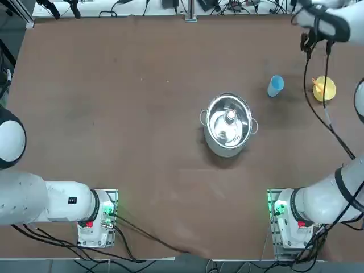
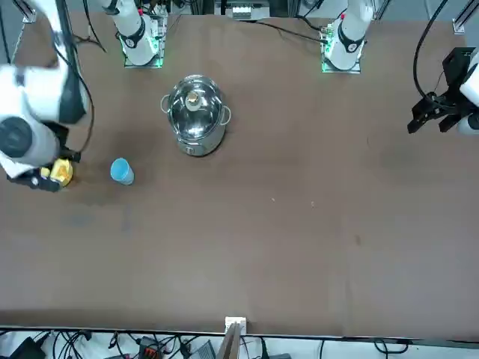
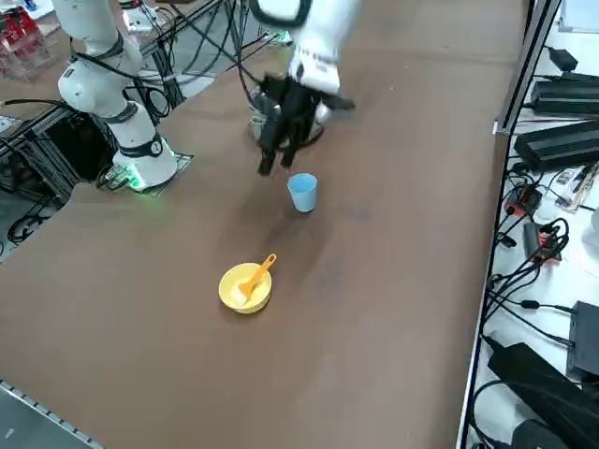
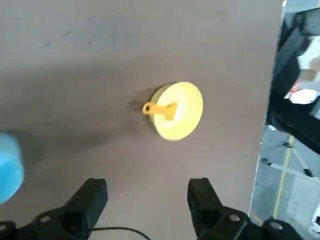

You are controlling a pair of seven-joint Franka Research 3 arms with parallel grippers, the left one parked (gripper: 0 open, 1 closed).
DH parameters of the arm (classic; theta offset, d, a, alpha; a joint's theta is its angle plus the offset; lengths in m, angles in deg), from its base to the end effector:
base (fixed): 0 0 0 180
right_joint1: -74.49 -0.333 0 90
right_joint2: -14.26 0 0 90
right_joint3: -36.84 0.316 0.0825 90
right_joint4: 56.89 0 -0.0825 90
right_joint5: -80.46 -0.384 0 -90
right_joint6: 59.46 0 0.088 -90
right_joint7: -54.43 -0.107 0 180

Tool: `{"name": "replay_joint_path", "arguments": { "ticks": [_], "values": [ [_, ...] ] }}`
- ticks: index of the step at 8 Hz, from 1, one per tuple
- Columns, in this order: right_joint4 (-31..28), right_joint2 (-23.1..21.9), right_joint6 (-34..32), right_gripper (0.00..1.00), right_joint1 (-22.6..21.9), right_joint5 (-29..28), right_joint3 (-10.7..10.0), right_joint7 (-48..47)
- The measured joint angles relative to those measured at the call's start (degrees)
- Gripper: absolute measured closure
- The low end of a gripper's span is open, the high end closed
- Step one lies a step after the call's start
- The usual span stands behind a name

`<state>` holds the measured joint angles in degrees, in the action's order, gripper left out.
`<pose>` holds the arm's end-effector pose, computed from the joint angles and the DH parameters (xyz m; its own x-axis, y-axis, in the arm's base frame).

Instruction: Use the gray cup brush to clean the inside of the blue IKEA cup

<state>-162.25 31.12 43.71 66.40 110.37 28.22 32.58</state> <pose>0.5935 -0.0425 0.3598 0.9611 -0.2270 -0.1572 -0.1030 -0.8230 0.5586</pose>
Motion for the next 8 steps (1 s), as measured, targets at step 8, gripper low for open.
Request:
{"name": "replay_joint_path", "arguments": {
  "ticks": [8],
  "values": [
    [-2.47,13.26,7.75,0.29,0.79,12.61,-0.43,-23.58]
  ]
}}
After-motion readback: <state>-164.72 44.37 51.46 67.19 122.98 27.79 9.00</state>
